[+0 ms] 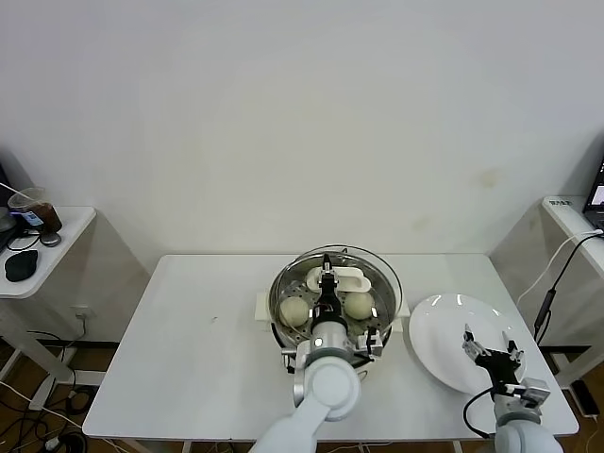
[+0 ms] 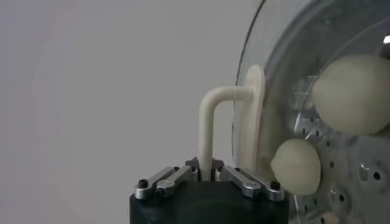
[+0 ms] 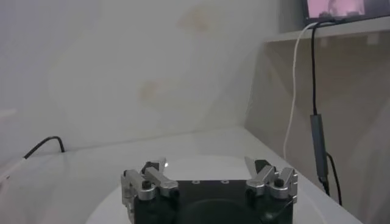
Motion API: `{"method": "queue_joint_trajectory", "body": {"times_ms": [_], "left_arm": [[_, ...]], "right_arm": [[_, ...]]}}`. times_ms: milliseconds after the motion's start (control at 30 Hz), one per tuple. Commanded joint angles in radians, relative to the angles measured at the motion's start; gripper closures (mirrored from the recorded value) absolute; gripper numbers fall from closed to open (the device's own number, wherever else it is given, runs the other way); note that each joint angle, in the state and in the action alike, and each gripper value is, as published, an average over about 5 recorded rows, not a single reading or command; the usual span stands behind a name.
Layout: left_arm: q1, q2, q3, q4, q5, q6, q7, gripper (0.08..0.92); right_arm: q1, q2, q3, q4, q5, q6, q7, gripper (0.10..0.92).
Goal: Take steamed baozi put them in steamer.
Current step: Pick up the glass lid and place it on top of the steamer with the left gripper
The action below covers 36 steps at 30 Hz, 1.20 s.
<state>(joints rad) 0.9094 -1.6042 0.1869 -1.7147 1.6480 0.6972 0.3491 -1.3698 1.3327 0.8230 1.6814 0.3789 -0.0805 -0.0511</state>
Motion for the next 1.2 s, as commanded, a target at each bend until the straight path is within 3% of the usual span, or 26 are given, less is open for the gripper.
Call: {"method": "queue_joint_trajectory", "body": {"times_ms": [33,1200], "left_arm": [[0.001,-0.001,-0.006,0.027,0.027,0.000,-0.004,0.831],[0.048,0.005,-0.019,0.027,0.037,-0.003,-0.014,0.831]], "right_arm": [[0.005,0.002,-0.003,-0.003,-0.002,0.003,0.000,0.203],[0.010,0.012,-0.012,-0.004,-0.006,0.003,0.000,0.203]]}}
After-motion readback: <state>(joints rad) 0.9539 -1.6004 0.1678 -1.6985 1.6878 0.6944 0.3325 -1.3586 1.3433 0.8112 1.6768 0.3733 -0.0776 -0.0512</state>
